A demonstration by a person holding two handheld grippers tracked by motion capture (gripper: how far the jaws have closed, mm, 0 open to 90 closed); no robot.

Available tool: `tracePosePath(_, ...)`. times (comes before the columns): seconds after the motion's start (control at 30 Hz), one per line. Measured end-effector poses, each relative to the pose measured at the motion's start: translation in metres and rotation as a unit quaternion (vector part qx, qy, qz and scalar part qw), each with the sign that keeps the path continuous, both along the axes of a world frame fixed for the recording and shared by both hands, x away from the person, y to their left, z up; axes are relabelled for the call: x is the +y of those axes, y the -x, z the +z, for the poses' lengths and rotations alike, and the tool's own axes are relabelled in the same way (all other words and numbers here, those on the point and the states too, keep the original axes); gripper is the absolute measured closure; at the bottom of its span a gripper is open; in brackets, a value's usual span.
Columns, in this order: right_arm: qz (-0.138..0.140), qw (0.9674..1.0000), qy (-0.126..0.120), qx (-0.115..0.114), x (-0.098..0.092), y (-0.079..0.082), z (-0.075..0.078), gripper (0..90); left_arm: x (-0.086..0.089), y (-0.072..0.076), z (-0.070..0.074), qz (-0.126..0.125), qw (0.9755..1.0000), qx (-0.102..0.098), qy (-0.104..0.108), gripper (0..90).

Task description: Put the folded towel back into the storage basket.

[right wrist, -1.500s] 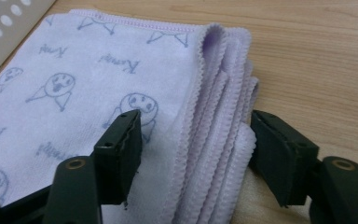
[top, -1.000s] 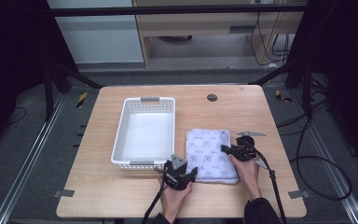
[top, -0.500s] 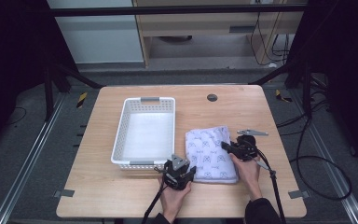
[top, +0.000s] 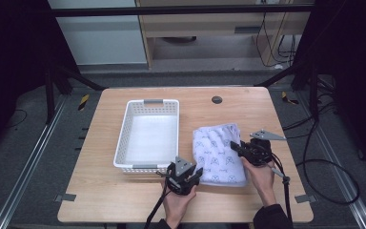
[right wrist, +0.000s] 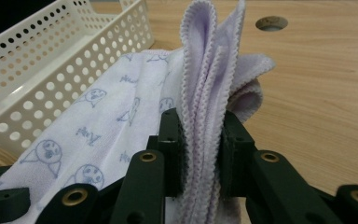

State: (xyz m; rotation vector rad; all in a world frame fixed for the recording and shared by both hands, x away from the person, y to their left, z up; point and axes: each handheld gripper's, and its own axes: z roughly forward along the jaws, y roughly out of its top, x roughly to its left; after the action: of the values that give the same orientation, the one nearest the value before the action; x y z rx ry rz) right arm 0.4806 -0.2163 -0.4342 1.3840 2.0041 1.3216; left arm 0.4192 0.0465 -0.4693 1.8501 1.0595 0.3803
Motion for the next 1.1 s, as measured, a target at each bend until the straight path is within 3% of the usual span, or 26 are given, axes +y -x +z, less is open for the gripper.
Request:
tracePosePath(0.53,-0.005,0.9986,-0.007,-0.053,0.004,0.010,0.040,73.7,0.008,-0.004,0.045,-0.013,0.9991,-0.038,-0.012,73.7)
tracePosePath(0.8,-0.003,0.9970,-0.015,-0.076,0.018,0.008,0.058,73.7,0.024,-0.010,0.065,-0.008,0.9988,-0.047,-0.010,73.7)
tracePosePath(1.1,0.002,0.9959,-0.004,-0.090,0.034,0.006,0.077,73.7,0.038,-0.013,0.084,-0.007,0.9982,-0.057,-0.017,73.7)
